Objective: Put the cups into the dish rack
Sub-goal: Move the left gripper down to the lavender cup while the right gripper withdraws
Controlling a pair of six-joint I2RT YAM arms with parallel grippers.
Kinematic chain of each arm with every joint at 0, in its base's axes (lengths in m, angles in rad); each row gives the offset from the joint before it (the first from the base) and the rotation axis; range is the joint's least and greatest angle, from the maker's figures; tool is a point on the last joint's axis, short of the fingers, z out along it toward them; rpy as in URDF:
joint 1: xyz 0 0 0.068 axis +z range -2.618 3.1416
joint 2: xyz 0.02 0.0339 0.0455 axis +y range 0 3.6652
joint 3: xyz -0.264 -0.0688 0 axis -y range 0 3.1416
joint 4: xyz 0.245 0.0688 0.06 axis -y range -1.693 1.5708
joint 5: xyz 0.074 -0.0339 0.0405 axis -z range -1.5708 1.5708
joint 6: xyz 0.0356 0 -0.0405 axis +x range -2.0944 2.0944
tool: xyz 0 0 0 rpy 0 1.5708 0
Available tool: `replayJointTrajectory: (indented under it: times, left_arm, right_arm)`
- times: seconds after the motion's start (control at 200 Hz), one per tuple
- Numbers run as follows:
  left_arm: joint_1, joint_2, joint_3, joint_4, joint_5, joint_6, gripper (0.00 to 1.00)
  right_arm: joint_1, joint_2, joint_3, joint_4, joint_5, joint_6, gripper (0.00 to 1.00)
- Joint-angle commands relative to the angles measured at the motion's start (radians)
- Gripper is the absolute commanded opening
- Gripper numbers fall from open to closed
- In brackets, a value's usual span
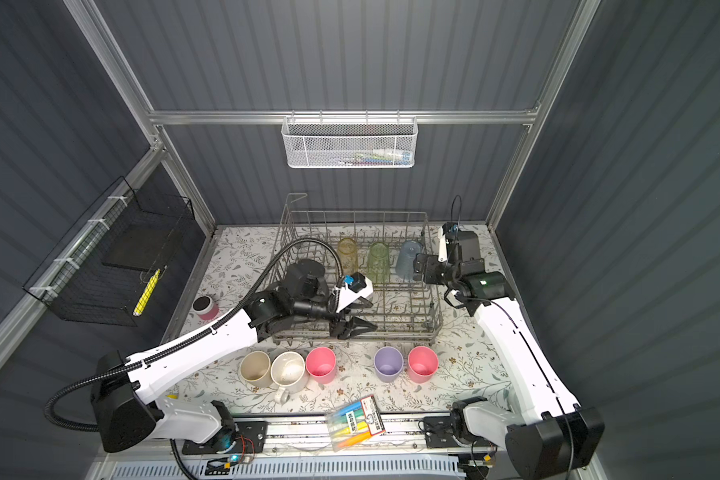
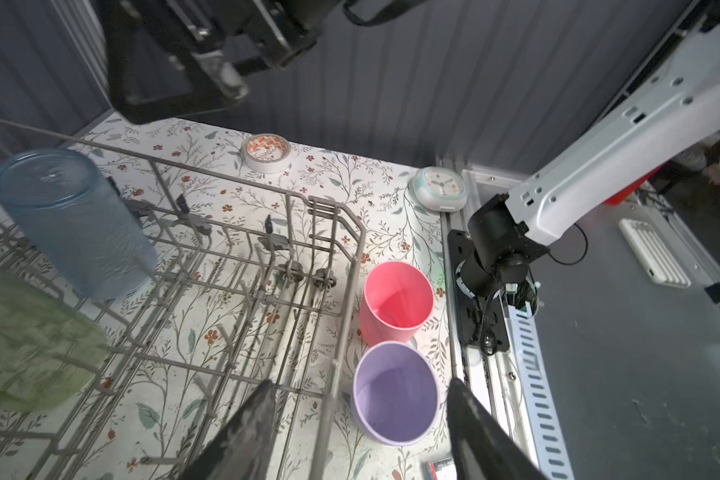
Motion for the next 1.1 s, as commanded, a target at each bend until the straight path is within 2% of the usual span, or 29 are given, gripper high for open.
replayJointTrajectory:
  times: [0.0,0.11,0.25,0.625,1.096]
  left_arm:
    - [-0.065,0.010,0.032,-0.131,-0.114,0.081,0.65]
    - [-0.135,0.010,0.019,-0.146,-0.158,0.093,0.64]
    - [-0.214,0.034,0.011,-0.181,-0.289,0.112,0.61]
    - [-0.338,0.214,0.068,-0.285,-0.518,0.146,0.56]
    - [-0.363,0.299,0.113,-0.298,-0.522,0.162,0.51]
  right_arm:
    - [-0.017,-0.034,-0.033,0.008,0.035,0.023,0.99]
    - [-0.033,-0.079,-0.067,0.021,0.036,0.032,0.99]
    - [-0.050,-0.103,-0.096,0.028,0.022,0.039,0.99]
    - [-0.064,-0.136,-0.172,0.052,-0.011,0.069,0.99]
    - [-0.084,-0.160,-0.216,0.061,-0.025,0.066,0.99]
